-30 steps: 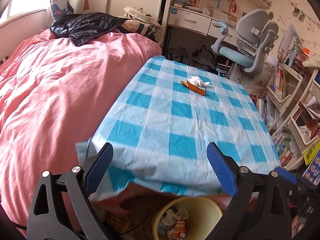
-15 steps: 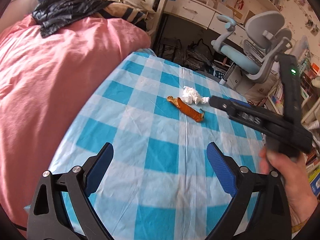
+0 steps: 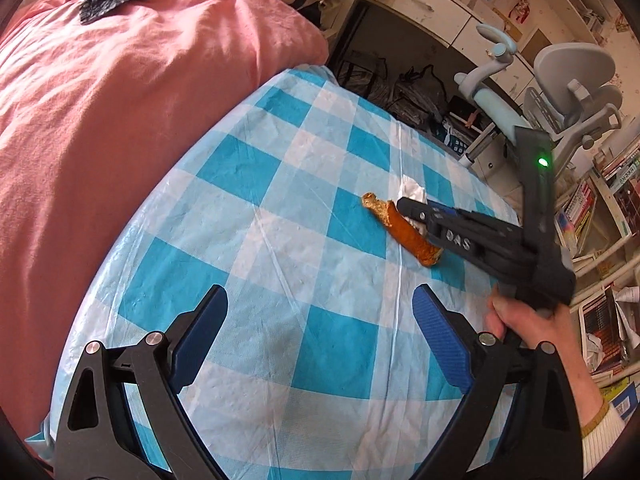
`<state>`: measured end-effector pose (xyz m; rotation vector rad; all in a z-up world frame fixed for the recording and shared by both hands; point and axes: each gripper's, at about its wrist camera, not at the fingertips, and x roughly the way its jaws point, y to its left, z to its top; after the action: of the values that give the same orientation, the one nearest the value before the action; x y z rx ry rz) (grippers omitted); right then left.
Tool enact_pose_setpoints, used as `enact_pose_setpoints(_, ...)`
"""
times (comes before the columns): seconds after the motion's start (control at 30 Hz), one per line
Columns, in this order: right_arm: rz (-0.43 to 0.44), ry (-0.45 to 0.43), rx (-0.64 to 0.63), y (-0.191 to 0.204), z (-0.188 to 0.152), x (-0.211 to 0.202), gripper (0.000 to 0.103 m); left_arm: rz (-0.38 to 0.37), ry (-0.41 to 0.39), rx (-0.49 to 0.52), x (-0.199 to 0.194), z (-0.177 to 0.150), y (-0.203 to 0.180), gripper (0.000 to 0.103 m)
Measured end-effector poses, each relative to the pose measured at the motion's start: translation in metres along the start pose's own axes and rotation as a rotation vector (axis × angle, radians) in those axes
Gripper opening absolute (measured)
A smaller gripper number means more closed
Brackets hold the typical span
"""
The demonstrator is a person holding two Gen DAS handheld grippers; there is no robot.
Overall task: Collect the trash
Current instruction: 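Move both open tools over the table toward the orange wrapper and tissue, then grasp the orange wrapper with the left tool while the right tool grasps the white tissue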
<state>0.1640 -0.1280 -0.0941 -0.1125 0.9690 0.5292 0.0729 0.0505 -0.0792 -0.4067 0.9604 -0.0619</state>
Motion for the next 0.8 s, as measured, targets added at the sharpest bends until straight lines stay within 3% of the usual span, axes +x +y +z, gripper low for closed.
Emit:
enact_pose_setpoints(0.13, 0.146, -0.008, 0.143, 0.015, -0.034, -0.016, 0.020, 0.003, 0.023, 0.015, 0.001, -0.005, 0.000, 0.090)
enact_pose_setpoints(0.3, 0.360, -0.011, 0.444, 0.020, -0.084, -0.038, 0.020, -0.005, 0.058, 0.026, -0.002, -0.014, 0.005, 0.090)
enact_pose_setpoints(0.57, 0.355, -0.124, 0.635, -0.001, -0.140, -0.122, 0.021, 0.016, 0.086, 0.068, 0.002, -0.035, -0.005, 0.090)
enact_pose_setpoints(0.8, 0.336, -0.155, 0.648, 0.000, -0.155, -0.132, 0.022, 0.117, 0.041, 0.118, 0.010, -0.038, -0.020, 0.090)
